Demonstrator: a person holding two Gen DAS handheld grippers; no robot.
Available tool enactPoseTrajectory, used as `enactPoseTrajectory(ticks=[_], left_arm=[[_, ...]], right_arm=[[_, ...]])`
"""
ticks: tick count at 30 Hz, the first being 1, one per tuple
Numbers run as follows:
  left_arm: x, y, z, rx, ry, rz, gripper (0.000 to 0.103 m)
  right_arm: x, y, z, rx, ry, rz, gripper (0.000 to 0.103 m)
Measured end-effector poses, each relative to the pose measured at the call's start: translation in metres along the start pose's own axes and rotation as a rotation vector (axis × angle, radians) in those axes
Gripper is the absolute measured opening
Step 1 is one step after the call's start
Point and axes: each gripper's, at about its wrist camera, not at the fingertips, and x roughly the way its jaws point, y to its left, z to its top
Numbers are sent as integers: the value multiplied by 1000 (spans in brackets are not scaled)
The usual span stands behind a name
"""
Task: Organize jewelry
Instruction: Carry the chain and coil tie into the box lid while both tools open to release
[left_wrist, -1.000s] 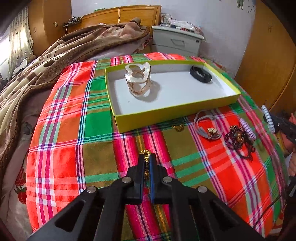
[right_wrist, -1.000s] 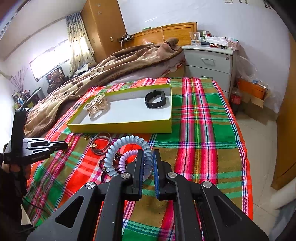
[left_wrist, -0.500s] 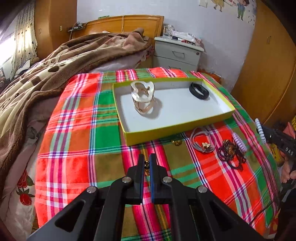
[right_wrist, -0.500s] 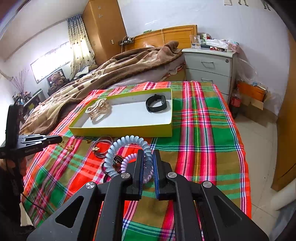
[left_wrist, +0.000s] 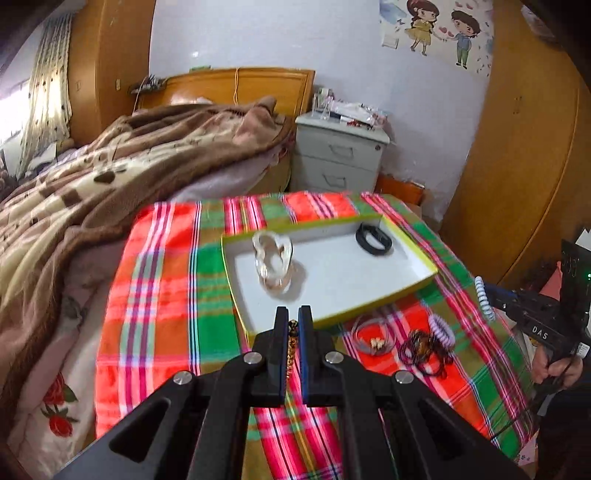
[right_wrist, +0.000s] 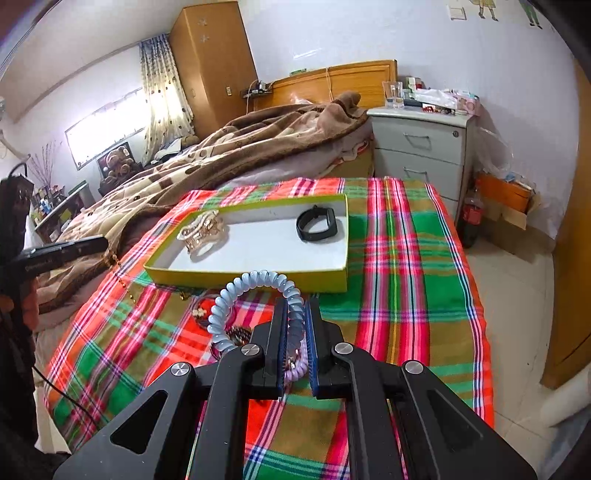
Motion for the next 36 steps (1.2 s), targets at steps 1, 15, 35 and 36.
enactPoseTrajectory(ticks=[1,15,35,36], left_arm=[[-1,-1,4,6,-7,-2,5],[2,-1,51,16,-74,-29,5],[73,13,36,-16,45,-17,5],[76,12,35,-14,50,-13,5]], right_arm=[[0,1,4,-5,-4,1,10],[31,11,64,-41,-6,13,10],[150,26,109,-64,152,19,10],[159,28,109,-68,171,20,10]])
